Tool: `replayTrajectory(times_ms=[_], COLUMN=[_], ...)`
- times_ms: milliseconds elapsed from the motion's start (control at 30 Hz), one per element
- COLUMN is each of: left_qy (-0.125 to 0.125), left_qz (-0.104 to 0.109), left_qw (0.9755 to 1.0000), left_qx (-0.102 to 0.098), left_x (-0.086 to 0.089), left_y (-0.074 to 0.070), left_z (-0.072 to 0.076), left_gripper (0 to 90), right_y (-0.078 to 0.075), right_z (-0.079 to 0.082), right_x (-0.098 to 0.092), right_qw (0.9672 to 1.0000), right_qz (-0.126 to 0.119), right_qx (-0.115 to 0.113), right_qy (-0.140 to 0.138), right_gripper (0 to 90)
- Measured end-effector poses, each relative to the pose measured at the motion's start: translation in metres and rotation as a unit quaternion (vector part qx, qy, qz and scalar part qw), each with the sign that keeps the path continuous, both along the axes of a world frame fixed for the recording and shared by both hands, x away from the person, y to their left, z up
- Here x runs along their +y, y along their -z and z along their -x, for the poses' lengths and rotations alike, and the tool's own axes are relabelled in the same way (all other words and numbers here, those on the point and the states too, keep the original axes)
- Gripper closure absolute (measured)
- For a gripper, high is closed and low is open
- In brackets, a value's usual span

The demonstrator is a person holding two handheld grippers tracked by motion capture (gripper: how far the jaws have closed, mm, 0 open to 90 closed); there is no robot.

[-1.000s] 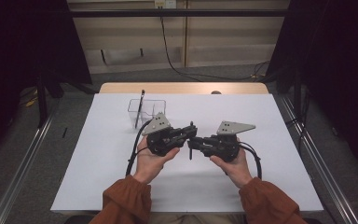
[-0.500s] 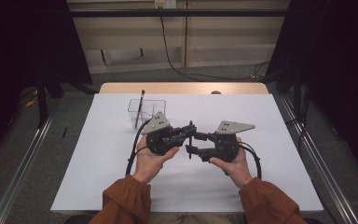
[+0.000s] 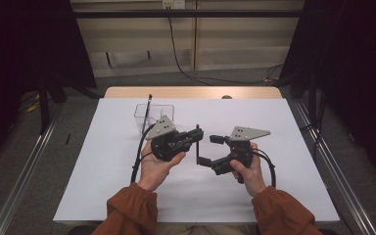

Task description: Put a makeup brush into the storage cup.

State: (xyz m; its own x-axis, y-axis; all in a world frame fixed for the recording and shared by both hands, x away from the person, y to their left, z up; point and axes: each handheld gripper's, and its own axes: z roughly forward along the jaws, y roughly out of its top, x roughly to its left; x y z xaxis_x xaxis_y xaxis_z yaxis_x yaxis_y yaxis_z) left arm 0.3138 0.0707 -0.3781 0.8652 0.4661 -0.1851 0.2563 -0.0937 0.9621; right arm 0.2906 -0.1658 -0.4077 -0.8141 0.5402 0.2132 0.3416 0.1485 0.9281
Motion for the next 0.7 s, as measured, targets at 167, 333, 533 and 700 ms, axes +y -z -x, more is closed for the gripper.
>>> replayTrajectory(times_ms=[167,333,533,700], left_qy=[-0.007,-0.013,-0.02,-0.028], left_qz=[-0.002,-0.003,-0.009,-0.01], left_qw=[1.0,0.9999,0.9997,0.9996], left_qx=[-0.001,-0.004,-0.004,-0.006], left_x=[0.005,0.012,0.02,0.026], left_y=[-0.002,-0.003,-0.003,-0.004], left_z=[-0.001,-0.002,-0.001,-0.002], left_gripper=[83.9,83.9,83.9,83.9], right_y=[-0.001,-0.002,-0.002,-0.001], right_z=[0.001,0.002,0.005,0.008], right_x=[-0.003,-0.012,-0.026,-0.039], right_qw=[0.9999,0.9997,0.9986,0.9961], right_qz=[0.002,-0.001,0.007,0.009], right_qx=[-0.002,-0.009,-0.024,-0.04], right_qy=[0.01,0.025,0.046,0.078], right_gripper=[5.3,5.5,5.5,5.6])
